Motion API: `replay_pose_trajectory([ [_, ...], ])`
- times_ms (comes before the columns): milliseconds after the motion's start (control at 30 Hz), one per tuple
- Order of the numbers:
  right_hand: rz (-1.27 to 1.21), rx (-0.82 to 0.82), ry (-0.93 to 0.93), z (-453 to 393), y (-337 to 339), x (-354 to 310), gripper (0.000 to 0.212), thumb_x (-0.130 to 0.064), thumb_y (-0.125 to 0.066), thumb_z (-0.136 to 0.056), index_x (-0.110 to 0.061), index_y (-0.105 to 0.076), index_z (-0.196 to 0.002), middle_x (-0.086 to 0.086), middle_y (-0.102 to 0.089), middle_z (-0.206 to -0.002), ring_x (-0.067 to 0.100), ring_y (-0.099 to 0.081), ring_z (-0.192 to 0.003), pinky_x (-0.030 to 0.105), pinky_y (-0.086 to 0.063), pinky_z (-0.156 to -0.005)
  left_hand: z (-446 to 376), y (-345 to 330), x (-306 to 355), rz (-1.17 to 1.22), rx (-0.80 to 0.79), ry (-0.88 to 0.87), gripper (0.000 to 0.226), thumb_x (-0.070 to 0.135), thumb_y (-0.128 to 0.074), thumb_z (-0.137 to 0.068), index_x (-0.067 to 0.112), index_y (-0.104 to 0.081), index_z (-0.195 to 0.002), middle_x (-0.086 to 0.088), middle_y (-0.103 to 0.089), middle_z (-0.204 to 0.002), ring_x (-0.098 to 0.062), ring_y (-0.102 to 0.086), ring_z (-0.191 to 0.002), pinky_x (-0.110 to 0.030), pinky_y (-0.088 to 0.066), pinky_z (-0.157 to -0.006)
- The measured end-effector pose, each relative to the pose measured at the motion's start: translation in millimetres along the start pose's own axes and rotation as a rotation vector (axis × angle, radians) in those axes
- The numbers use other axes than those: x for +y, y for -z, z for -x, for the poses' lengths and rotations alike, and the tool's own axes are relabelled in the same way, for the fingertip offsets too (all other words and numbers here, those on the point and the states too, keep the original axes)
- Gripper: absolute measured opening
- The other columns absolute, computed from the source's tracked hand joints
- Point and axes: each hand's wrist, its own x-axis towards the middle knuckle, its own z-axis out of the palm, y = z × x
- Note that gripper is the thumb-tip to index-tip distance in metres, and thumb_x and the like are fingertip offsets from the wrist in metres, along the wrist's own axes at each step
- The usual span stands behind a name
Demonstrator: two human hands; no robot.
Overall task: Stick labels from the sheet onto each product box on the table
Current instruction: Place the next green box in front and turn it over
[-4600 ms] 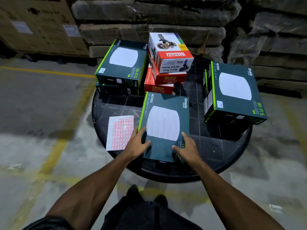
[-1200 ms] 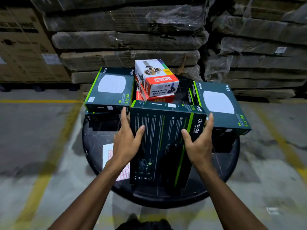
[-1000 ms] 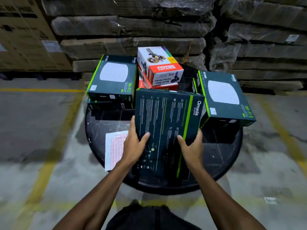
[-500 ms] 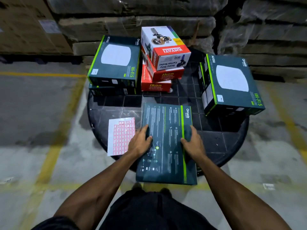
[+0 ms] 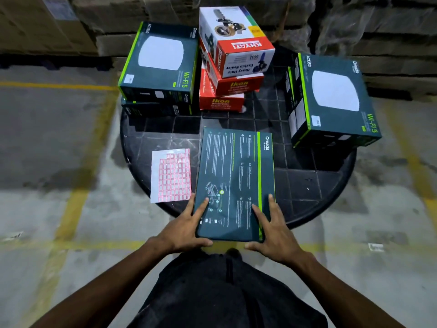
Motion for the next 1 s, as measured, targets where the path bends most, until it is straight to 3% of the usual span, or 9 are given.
replay_pose_trajectory([
  [67, 0.042, -0.027, 0.014, 1, -1, 1, 0.123, -0.092, -0.045, -0.056, -0.038, 0.006, -0.154, 0.001, 0.039, -0.153, 0.035, 0.018, -0.147, 0.054, -0.020, -0.118, 0, -5, 3, -0.050, 0.006, 0.016, 0.128, 0.073, -0.069, -0.067, 0.038, 0.022, -0.148, -0.005, 0.032, -0.156, -0.033, -0.028, -0.143, -0.044, -0.040, -0.108],
  [167, 0.036, 0.002, 0.025, 0, 2, 0, 0.115, -0.077, -0.063, -0.068, -0.036, 0.001, -0.155, 0.002, 0.033, -0.157, 0.037, 0.014, -0.148, 0.055, -0.025, -0.116, -2, -7, 8, -0.055, 0.066, 0.035, 0.124, 0.067, -0.071, -0.071, 0.034, 0.018, -0.151, -0.010, 0.024, -0.159, -0.033, -0.032, -0.141, -0.042, -0.039, -0.109],
  [333, -0.004, 0.093, 0.068, -4, 13, 7, 0.101, -0.073, -0.062, -0.075, -0.034, -0.013, -0.155, -0.001, 0.018, -0.162, 0.032, 0.005, -0.149, 0.054, -0.027, -0.115, 0, 4, 12, 0.031, 0.180, 0.003, 0.109, 0.065, -0.070, -0.073, 0.036, -0.004, -0.154, -0.006, 0.009, -0.163, -0.030, -0.034, -0.141, -0.039, -0.033, -0.113],
  [500, -0.112, 0.323, 0.110, -13, 45, 4, 0.099, -0.089, -0.038, -0.071, -0.026, -0.041, -0.147, 0.002, -0.016, -0.162, 0.030, -0.020, -0.147, 0.052, -0.035, -0.112, -2, 41, 26, 0.152, 0.347, -0.008, 0.097, 0.081, -0.058, -0.066, 0.037, -0.033, -0.149, -0.001, -0.015, -0.162, -0.024, -0.037, -0.139, -0.043, -0.036, -0.113],
  [567, -0.166, 0.417, 0.113, -18, 62, -1, 0.094, -0.087, -0.043, -0.072, -0.025, -0.049, -0.143, 0.001, -0.026, -0.159, 0.026, -0.029, -0.144, 0.050, -0.038, -0.110, -3, 61, 36, 0.189, 0.420, -0.031, 0.096, 0.081, -0.051, -0.064, 0.032, -0.040, -0.146, 0.001, -0.027, -0.158, -0.021, -0.044, -0.133, -0.041, -0.039, -0.110],
  [700, -0.230, 0.453, 0.069, -27, 101, -17, 0.088, -0.078, -0.051, -0.070, -0.025, -0.052, -0.140, -0.004, -0.033, -0.156, 0.018, -0.035, -0.141, 0.045, -0.038, -0.110, -12, 95, 47, 0.143, 0.515, -0.011, 0.090, 0.083, -0.042, -0.068, 0.035, -0.043, -0.144, -0.001, -0.034, -0.156, -0.024, -0.044, -0.134, -0.046, -0.038, -0.110],
  [833, -0.255, 0.526, 0.070, -35, 129, -25, 0.068, -0.061, -0.066, -0.080, -0.023, -0.057, -0.136, -0.002, -0.043, -0.151, 0.019, -0.042, -0.136, 0.040, -0.038, -0.109, -19, 121, 55, 0.139, 0.569, -0.027, 0.085, 0.081, -0.040, -0.072, 0.032, -0.048, -0.141, -0.002, -0.043, -0.150, -0.024, -0.047, -0.130, -0.045, -0.040, -0.107],
  [1000, -0.268, 0.522, 0.051, -47, 152, -29, 0.064, -0.061, -0.065, -0.081, -0.025, -0.059, -0.134, -0.003, -0.045, -0.149, 0.017, -0.042, -0.137, 0.043, -0.037, -0.110, -25, 144, 68, 0.136, 0.602, -0.049, 0.081, 0.075, -0.043, -0.077, 0.024, -0.053, -0.139, 0.000, -0.053, -0.142, -0.021, -0.053, -0.123, -0.037, -0.042, -0.099],
])
